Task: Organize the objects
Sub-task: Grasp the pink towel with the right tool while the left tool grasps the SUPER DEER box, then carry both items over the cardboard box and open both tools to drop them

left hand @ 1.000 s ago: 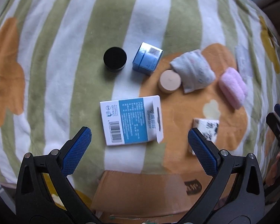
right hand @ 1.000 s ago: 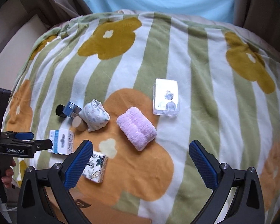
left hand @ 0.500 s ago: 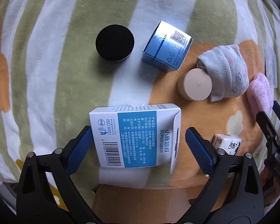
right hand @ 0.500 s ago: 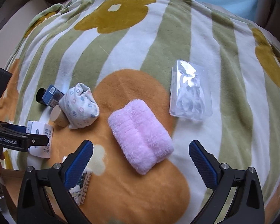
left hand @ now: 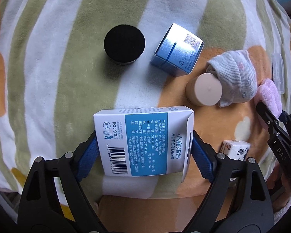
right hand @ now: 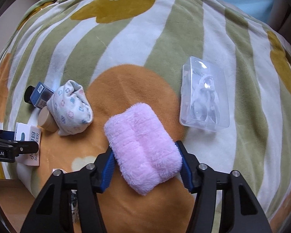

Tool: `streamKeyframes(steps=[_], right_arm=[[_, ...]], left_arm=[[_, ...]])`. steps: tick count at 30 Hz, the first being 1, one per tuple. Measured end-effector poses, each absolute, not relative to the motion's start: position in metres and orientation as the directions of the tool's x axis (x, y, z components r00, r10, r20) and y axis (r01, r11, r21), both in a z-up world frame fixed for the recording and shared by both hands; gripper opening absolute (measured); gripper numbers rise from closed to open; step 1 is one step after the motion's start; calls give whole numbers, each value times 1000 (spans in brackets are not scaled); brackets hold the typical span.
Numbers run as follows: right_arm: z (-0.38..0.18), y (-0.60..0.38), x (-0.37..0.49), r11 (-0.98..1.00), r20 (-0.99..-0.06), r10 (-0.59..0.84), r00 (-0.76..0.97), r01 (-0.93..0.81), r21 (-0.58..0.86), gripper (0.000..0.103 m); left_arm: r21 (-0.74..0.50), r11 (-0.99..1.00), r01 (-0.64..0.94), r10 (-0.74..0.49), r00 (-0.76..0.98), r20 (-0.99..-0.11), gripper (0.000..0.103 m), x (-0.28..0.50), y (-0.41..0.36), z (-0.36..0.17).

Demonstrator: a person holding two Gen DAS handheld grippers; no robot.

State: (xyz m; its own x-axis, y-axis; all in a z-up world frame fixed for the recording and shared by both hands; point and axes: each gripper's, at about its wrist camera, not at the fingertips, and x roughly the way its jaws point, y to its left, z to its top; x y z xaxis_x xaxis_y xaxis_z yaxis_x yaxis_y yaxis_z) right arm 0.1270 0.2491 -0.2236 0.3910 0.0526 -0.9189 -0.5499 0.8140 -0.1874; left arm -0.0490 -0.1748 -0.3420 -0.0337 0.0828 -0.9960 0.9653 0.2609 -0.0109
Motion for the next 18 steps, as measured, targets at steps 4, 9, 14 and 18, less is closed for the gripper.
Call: streamKeyframes(steps=[4,9,14,18], right_arm=[[-217,245,124,825,-921,57,386,-538,-175,47],[-203,239,118,835,-919,66,390,-526,-163,45],[-179,237,104,844,-907,74,415,-510,-164,45],[-156,248,89,859,-898,75,434,-486,-163,45]], left_arm=[[-31,241,970,58,-47,-997,86,-49,-172,-332],[-55,213,975,30,-63,-998,86,-49,-168,-316],[-78,155,985,-9,-78,-997,86,-49,-160,-291],[-92,85,992,-46,-89,-995,86,-45,-155,-264]])
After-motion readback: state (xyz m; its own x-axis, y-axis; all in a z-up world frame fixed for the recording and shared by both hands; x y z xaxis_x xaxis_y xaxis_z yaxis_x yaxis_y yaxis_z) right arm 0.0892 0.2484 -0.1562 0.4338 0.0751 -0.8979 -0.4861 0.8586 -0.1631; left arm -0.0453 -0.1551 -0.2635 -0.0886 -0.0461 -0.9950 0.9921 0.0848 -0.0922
